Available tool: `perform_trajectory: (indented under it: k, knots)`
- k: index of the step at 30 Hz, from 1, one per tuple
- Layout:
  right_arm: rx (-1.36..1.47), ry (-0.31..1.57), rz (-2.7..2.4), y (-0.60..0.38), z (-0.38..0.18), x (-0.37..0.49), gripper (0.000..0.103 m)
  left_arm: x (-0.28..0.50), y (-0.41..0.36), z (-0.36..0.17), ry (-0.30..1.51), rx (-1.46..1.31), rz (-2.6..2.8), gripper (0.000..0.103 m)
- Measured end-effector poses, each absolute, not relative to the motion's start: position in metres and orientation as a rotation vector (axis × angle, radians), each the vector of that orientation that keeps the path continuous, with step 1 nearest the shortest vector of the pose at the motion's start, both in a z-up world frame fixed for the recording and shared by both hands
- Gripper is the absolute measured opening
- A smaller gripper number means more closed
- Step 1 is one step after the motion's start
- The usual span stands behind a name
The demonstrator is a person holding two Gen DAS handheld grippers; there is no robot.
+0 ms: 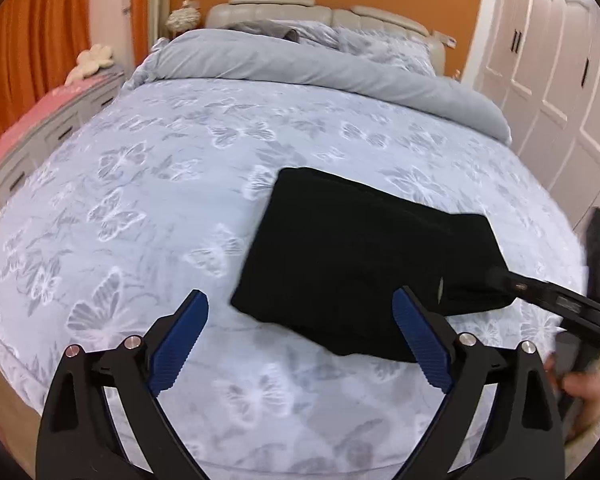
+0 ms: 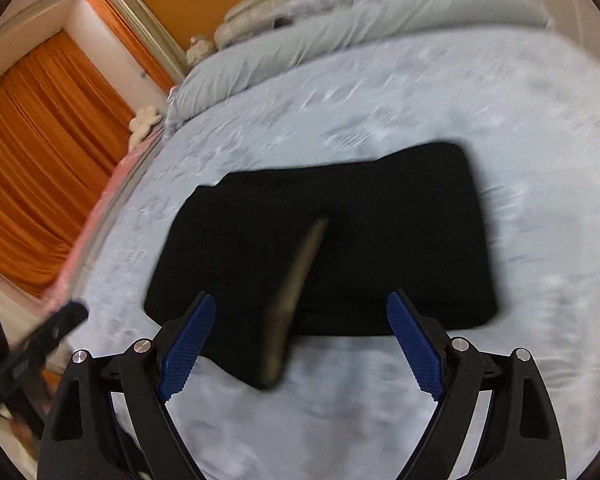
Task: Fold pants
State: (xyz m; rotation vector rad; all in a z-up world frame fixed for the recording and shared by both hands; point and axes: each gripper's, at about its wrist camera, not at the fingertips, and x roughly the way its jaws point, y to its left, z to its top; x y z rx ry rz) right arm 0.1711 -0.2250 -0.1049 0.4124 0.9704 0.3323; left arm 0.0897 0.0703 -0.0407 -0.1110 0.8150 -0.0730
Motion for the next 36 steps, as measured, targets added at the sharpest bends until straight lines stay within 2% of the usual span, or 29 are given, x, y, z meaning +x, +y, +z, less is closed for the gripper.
perform_trajectory:
  k: [7, 10, 11, 13, 15, 17, 20, 23, 26, 31, 34, 35, 36]
  knots:
    - [0.415, 1.101, 0.294, -0.177, -0.148, 0.197, 0.087, 0.086, 0.120, -0.060, 0.837, -0.061, 0.064, 0.092]
    - [0.299, 1.089, 0.222, -0.149, -0.153, 0.202, 0.086, 0.082, 0.127, -0.066, 0.847, -0.052, 0.075, 0.092]
    - [0.268, 1.063, 0.223, -0.142, -0.149, 0.202, 0.077, 0.081, 0.127, -0.067, 0.846, -0.044, 0.077, 0.092]
    - [0.206, 1.040, 0.222, -0.134, -0.135, 0.204, 0.021, 0.078, 0.127, -0.068, 0.846, -0.033, 0.076, 0.092]
    - [0.242, 0.974, 0.284, -0.150, -0.098, 0.208, 0.016, 0.076, 0.126, -0.067, 0.846, -0.021, 0.075, 0.092]
    - [0.215, 0.883, 0.263, -0.177, -0.057, 0.208, 0.016, 0.075, 0.124, -0.065, 0.844, -0.013, 0.063, 0.092]
    - [0.148, 0.801, 0.174, -0.219, -0.026, 0.204, 0.016, 0.076, 0.117, -0.064, 0.838, -0.012, 0.055, 0.096]
    - [0.090, 0.895, 0.089, -0.264, -0.058, 0.216, 0.024, 0.080, 0.104, -0.069, 0.848, -0.010, 0.040, 0.096]
    - [0.120, 1.078, 0.024, -0.293, -0.123, 0.223, 0.026, 0.087, 0.083, -0.076, 0.874, 0.004, 0.029, 0.096]
    - [0.230, 0.903, 0.065, -0.315, -0.103, 0.181, 0.027, 0.095, 0.050, -0.075, 0.882, 0.056, 0.012, 0.096]
    - [0.236, 0.897, 0.057, -0.323, -0.100, 0.169, 0.029, 0.105, 0.033, -0.072, 0.873, 0.072, 0.000, 0.096]
    - [0.231, 0.900, 0.052, -0.325, -0.102, 0.163, 0.033, 0.109, 0.027, -0.071, 0.867, 0.067, -0.011, 0.096]
    - [0.220, 0.904, 0.046, -0.325, -0.105, 0.160, 0.048, 0.112, 0.023, -0.072, 0.863, 0.058, -0.026, 0.098]
